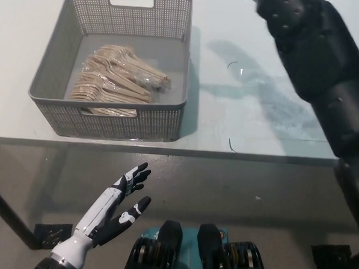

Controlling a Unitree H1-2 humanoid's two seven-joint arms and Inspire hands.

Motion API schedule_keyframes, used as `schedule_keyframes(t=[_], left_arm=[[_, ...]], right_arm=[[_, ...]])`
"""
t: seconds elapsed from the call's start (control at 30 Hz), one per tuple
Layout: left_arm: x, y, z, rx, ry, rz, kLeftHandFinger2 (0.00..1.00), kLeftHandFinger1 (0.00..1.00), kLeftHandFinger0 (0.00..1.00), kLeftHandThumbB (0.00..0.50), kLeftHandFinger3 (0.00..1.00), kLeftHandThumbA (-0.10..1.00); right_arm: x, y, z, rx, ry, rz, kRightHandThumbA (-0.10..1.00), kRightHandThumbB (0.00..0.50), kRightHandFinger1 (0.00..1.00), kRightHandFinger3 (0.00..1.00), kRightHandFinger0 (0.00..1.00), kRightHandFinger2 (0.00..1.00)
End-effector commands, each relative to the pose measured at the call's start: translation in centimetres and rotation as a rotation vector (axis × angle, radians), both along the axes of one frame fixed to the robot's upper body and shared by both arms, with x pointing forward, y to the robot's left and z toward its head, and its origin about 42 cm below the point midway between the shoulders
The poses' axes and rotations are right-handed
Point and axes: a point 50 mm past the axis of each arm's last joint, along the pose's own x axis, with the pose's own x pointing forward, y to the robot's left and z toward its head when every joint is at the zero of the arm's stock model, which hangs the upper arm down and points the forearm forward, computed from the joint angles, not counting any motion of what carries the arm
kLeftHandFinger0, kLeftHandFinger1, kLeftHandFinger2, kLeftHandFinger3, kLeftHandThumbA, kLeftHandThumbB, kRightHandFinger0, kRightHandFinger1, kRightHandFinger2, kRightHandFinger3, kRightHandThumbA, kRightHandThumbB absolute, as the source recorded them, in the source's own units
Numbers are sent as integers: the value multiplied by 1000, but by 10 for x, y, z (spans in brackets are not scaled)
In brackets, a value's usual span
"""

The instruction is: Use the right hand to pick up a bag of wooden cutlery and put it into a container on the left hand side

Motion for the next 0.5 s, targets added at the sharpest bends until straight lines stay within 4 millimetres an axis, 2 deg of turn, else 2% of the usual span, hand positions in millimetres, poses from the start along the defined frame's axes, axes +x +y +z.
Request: schedule_keyframes(t=[0.0, 0.03, 0.07, 0.13, 0.23, 0.27, 0.37, 0.4, 0.43, 0.47], left_arm=[[4, 2, 15, -4, -56, -18, 1000, 1000, 1000, 224, 1000, 748], [3, 3, 14, -5, -54, -16, 1000, 1000, 1000, 224, 1000, 745], [3, 3, 14, -3, -52, -12, 1000, 1000, 1000, 232, 1000, 745], [3, 3, 14, 0, -53, -9, 1000, 1000, 1000, 240, 1000, 750], [4, 3, 13, 0, -51, -7, 1000, 1000, 1000, 242, 1000, 754], [3, 4, 13, 3, -50, -6, 1000, 1000, 1000, 241, 1000, 757], [4, 3, 11, -3, -50, -5, 1000, 1000, 1000, 226, 1000, 766], [3, 3, 9, -6, -47, 1, 1000, 1000, 1000, 223, 1000, 781], [2, 4, 8, -7, -46, 5, 1000, 1000, 1000, 229, 1000, 792], [1, 4, 7, -11, -47, 8, 1000, 1000, 1000, 219, 1000, 797]], right_arm=[[-61, -87, 54, 272, -133, 81, 939, 422, 1000, 1000, 1000, 1000], [-65, -91, 52, 286, -140, 85, 927, 417, 1000, 1000, 1000, 1000], [-81, -107, 45, 316, -164, 79, 961, 408, 1000, 1000, 1000, 1000], [-96, -120, 37, 350, -175, 71, 983, 418, 1000, 1000, 1000, 1000], [-120, -141, 14, 471, -154, 130, 859, 381, 1000, 1000, 1000, 1000], [-128, -144, 7, 514, -135, 168, 833, 372, 1000, 1000, 1000, 1000], [-157, -155, -14, 579, -127, 212, 836, 407, 1000, 1000, 1000, 1000], [-173, -157, -25, 607, -113, 230, 833, 404, 1000, 1000, 1000, 1000], [-177, -157, -29, 619, -103, 242, 818, 396, 1000, 1000, 1000, 1000], [-194, -158, -43, 647, -86, 258, 789, 376, 1000, 1000, 1000, 1000]])
